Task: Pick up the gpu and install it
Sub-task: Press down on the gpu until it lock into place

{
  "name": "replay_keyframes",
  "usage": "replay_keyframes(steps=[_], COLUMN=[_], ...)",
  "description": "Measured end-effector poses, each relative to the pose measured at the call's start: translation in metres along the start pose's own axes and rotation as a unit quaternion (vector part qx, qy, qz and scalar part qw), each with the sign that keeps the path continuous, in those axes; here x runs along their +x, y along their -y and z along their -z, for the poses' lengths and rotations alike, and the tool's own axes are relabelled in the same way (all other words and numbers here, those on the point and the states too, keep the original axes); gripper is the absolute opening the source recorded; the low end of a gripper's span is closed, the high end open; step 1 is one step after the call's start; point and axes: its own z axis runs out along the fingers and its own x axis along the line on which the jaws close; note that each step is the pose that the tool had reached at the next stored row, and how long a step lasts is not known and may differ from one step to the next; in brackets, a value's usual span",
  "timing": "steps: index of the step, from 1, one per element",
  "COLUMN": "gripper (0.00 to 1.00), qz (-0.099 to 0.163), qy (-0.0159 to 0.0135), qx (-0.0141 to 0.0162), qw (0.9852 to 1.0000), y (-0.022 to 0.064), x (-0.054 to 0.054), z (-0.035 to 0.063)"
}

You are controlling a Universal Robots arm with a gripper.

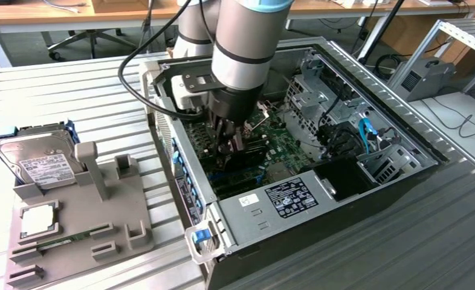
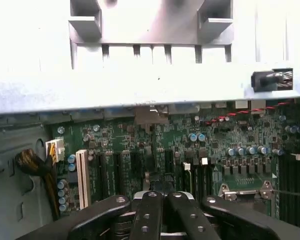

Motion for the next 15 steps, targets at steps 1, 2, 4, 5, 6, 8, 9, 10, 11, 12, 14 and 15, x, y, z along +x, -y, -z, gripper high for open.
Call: replay_keyframes(steps=[1, 2, 4, 5, 6, 8, 9, 10, 11, 12, 14, 15], gripper=[0.11, 0.11, 0.11, 0.11, 0.11, 0.11, 0.11, 0.11, 0.11, 0.11, 0.11, 0.11], qz=[0.0, 0.0, 0.0, 0.0, 0.0, 0.0, 0.0, 0.0, 0.0, 0.0, 0.0, 0.0], qy=[0.0, 0.0, 0.0002, 0.0001, 0.0, -0.0001, -0.0001, -0.0001, 0.0001, 0.0001, 0.0011, 0.0007], qx=[0.0, 0.0, 0.0, 0.0, -0.0001, -0.0002, -0.0001, -0.0001, 0.0, 0.0, 0.0005, 0.0003], qw=[1.0, 1.0, 1.0, 1.0, 1.0, 1.0, 1.0, 1.0, 1.0, 1.0, 1.0, 1.0], y=[-0.0006, -0.001, -0.0018, -0.0022, -0.0025, -0.0026, -0.0027, -0.0027, -0.0027, -0.0027, -0.0028, -0.0029], x=[0.0001, 0.0002, 0.0003, 0.0003, 0.0004, 0.0005, 0.0005, 0.0004, 0.0004, 0.0005, 0.0002, 0.0002], z=[-0.0012, -0.0023, -0.0045, -0.0054, -0.006, -0.007, -0.0073, -0.0074, -0.0076, -0.0076, -0.005, -0.0013])
